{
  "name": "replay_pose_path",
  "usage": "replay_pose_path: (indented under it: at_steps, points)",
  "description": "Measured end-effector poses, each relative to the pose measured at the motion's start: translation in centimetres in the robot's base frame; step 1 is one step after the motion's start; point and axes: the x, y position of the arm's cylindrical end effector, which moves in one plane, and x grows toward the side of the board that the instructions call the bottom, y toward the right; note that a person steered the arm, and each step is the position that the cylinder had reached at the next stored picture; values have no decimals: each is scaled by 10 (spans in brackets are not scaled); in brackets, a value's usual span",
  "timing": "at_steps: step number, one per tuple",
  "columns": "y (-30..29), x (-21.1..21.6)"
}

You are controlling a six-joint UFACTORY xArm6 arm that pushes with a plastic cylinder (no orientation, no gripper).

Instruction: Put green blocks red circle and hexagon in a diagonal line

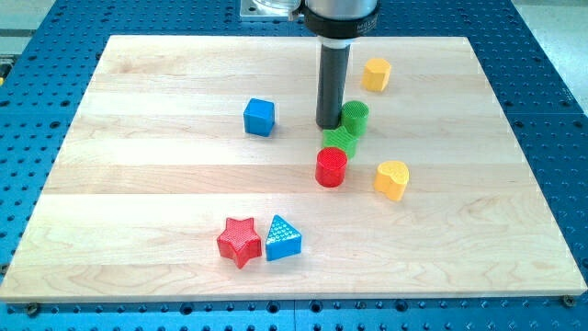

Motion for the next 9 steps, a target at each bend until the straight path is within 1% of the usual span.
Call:
replay_pose_path:
  at_steps: [1,2,3,4,5,7,8,9]
  points:
    - [7,-68]
    - [48,-131]
    - [99,-123]
    - [91,-81]
    - [61,-55]
    - [57,-63]
    - [131,-73]
    - [131,-21]
